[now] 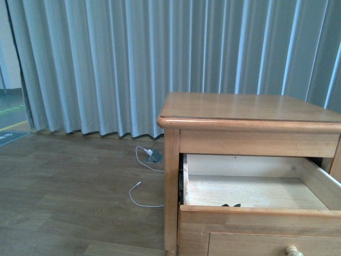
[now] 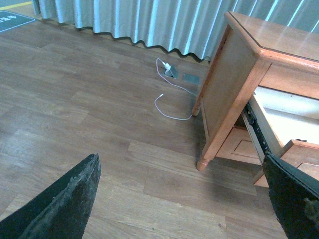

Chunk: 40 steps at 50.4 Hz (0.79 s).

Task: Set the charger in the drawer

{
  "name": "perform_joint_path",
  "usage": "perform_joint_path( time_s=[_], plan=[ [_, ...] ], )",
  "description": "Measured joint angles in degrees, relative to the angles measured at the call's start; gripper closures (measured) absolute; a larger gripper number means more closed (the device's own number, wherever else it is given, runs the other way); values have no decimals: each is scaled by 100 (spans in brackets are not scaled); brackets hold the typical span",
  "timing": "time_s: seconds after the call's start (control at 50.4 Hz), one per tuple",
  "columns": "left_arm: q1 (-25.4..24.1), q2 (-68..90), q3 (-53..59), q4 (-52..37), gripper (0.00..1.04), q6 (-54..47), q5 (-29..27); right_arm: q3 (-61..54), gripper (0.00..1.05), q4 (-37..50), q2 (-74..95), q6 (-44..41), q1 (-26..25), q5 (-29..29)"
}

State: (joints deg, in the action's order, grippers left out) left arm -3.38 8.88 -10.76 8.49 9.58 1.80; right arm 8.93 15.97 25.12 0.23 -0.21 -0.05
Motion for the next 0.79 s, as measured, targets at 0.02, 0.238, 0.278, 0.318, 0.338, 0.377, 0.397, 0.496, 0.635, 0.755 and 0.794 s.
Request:
perform_joint_path(
  time_s=[0.02,0.238,0.278,0.318,0.338,0.377,0.397,0.496,0.635,0.755,0.794],
  plan=[
    [0,0,0,0,6,2,-2,0,8,0,0,0,0,0],
    [310,-302,339,-686,30,-608,-160,0,8,0,0,0,0,0],
    [319,-348,417,-717,40,-730,-166,0,8,0,0,0,0,0],
    [319,-369,461,-728,46,-772,-177,0,8,0,0,0,0,0],
    [319,-382,487,-734,49,-798,-179,0,8,0,0,0,0,0],
    [319,-411,535,-741,56,-822,-179,0,8,0,0,0,0,0],
    [319,-424,555,-743,60,-833,-179,0,8,0,0,0,0,0],
    [319,-490,632,-761,78,-863,-179,0,8,0,0,0,0,2],
    [319,-579,734,-780,100,-907,-177,0,8,0,0,0,0,0],
    [319,-632,800,-780,101,-914,-177,0,8,0,0,0,0,2],
    [319,-656,820,-785,101,-914,-179,0,8,0,0,0,0,2]
  ],
)
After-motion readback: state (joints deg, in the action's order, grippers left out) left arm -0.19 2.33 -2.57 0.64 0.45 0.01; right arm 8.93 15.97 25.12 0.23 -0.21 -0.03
